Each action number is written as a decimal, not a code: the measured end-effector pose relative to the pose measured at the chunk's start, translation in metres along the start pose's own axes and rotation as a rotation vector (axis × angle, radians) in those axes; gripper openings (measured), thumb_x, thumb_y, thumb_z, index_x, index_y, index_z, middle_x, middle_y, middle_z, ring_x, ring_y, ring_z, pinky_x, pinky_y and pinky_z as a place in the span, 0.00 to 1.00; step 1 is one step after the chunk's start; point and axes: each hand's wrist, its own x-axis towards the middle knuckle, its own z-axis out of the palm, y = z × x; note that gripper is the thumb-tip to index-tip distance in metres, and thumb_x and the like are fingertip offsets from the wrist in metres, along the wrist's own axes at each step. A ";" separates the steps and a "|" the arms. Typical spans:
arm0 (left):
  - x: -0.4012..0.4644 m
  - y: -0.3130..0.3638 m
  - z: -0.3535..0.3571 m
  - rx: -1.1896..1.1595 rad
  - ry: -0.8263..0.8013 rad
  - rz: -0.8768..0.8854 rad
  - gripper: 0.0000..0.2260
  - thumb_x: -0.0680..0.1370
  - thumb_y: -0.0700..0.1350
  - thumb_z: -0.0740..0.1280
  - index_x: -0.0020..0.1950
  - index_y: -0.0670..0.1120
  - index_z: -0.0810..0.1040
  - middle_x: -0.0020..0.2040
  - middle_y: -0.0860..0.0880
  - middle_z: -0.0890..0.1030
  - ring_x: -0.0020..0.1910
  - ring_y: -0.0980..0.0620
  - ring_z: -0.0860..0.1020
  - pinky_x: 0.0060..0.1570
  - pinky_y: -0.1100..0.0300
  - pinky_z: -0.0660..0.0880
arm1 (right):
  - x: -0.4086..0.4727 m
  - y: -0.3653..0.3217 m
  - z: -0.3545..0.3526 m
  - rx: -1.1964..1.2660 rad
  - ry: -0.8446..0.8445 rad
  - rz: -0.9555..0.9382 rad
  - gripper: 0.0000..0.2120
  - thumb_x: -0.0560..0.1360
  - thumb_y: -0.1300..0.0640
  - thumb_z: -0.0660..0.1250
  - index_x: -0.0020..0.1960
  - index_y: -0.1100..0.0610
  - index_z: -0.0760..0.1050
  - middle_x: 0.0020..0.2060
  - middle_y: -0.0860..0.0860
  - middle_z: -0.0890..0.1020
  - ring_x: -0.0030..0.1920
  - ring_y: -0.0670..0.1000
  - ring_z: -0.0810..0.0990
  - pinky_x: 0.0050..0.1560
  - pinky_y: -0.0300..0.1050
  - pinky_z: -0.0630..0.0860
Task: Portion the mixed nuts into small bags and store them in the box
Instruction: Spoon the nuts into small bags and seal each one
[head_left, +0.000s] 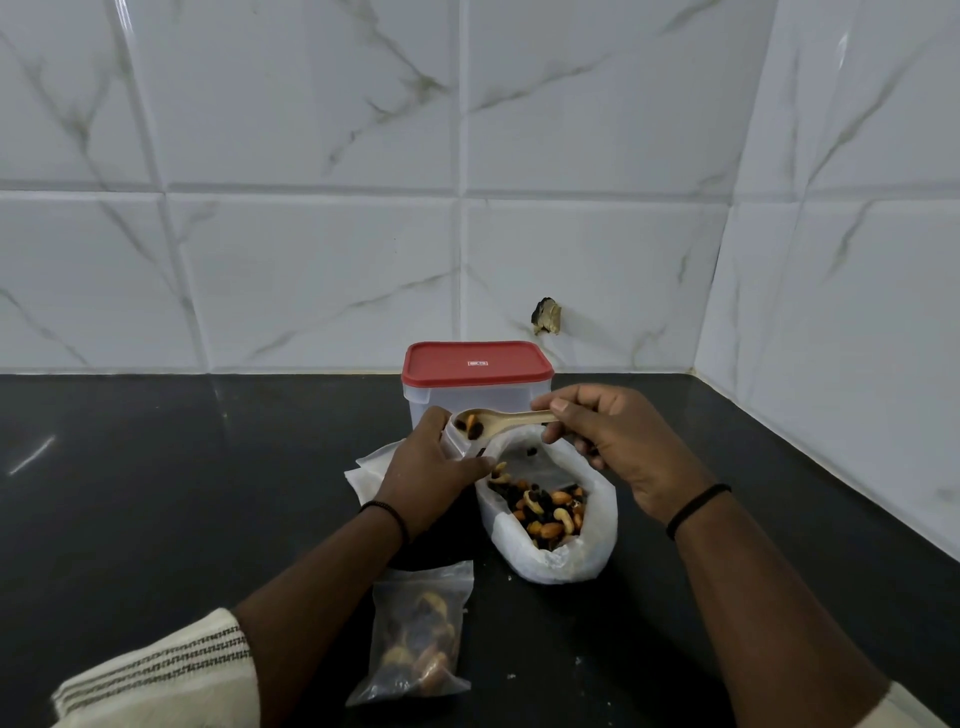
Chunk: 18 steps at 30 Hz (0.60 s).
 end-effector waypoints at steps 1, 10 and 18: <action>0.000 -0.001 0.000 -0.003 -0.001 0.002 0.18 0.72 0.46 0.75 0.56 0.47 0.71 0.47 0.51 0.80 0.45 0.52 0.79 0.45 0.54 0.79 | -0.001 -0.002 0.001 -0.020 -0.014 -0.020 0.10 0.81 0.60 0.63 0.53 0.54 0.84 0.37 0.53 0.84 0.30 0.43 0.70 0.30 0.33 0.68; 0.001 -0.004 0.000 -0.050 0.006 0.018 0.17 0.71 0.46 0.76 0.55 0.48 0.72 0.48 0.50 0.80 0.47 0.51 0.80 0.47 0.51 0.79 | -0.005 -0.007 0.001 -0.034 -0.064 -0.066 0.10 0.81 0.66 0.63 0.57 0.62 0.82 0.43 0.57 0.85 0.26 0.38 0.74 0.29 0.28 0.67; 0.000 -0.002 0.000 -0.021 0.006 0.006 0.16 0.72 0.46 0.75 0.53 0.45 0.71 0.42 0.51 0.78 0.39 0.52 0.77 0.38 0.58 0.76 | -0.002 -0.004 -0.001 0.091 0.142 0.038 0.11 0.83 0.59 0.61 0.51 0.58 0.83 0.34 0.54 0.84 0.25 0.45 0.67 0.25 0.32 0.66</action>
